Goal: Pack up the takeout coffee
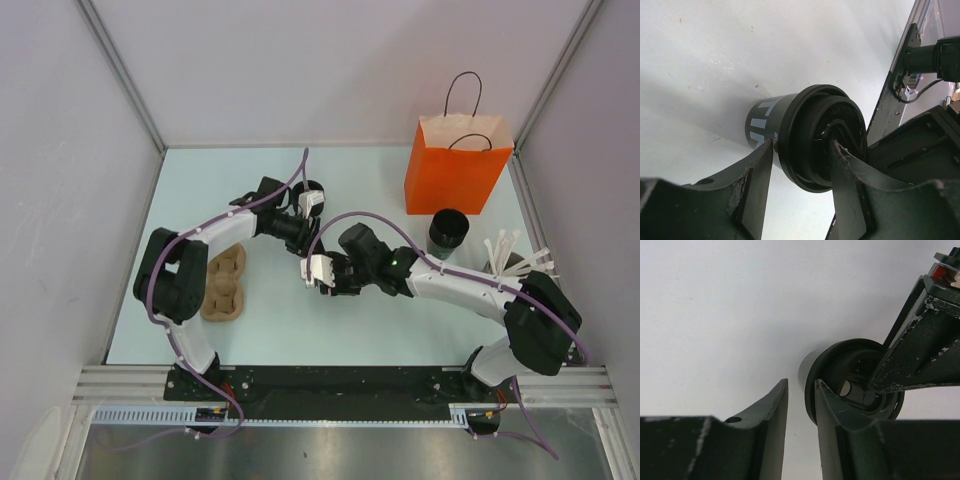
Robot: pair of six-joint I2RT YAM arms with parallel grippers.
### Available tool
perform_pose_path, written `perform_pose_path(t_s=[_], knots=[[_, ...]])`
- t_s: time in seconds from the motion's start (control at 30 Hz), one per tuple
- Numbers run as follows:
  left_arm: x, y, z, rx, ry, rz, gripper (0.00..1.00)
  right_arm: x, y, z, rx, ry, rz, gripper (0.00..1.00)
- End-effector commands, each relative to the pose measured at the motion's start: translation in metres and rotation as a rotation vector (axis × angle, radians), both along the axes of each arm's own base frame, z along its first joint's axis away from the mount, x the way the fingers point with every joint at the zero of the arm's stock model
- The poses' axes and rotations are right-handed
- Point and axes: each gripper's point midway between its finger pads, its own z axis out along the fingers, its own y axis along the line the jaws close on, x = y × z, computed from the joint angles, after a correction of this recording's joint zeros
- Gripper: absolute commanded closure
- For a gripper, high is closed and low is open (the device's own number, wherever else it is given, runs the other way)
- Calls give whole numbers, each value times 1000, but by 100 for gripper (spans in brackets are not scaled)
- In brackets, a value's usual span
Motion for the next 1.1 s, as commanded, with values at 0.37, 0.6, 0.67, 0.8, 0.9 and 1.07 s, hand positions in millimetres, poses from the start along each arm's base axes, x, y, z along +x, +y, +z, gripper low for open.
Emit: perform_pose_path(t_s=[0.37, 0.6, 0.67, 0.8, 0.9, 1.07], knots=[[4, 19, -68, 260, -11, 22, 52, -38, -95, -107, -445, 185, -64, 71], [2, 18, -74, 263, 25, 13, 61, -30, -104, -116, -486, 120, -86, 71], [0, 18, -76, 266, 29, 10, 62, -28, -105, -118, -494, 104, -86, 71], [-1, 18, -76, 267, 26, 4, 63, -29, -109, -124, -515, 96, -88, 71], [-2, 18, -75, 265, 28, 1, 64, -29, -113, -127, -528, 95, -93, 71], [-3, 17, -75, 264, 31, -5, 64, -34, -119, -129, -537, 101, -89, 72]])
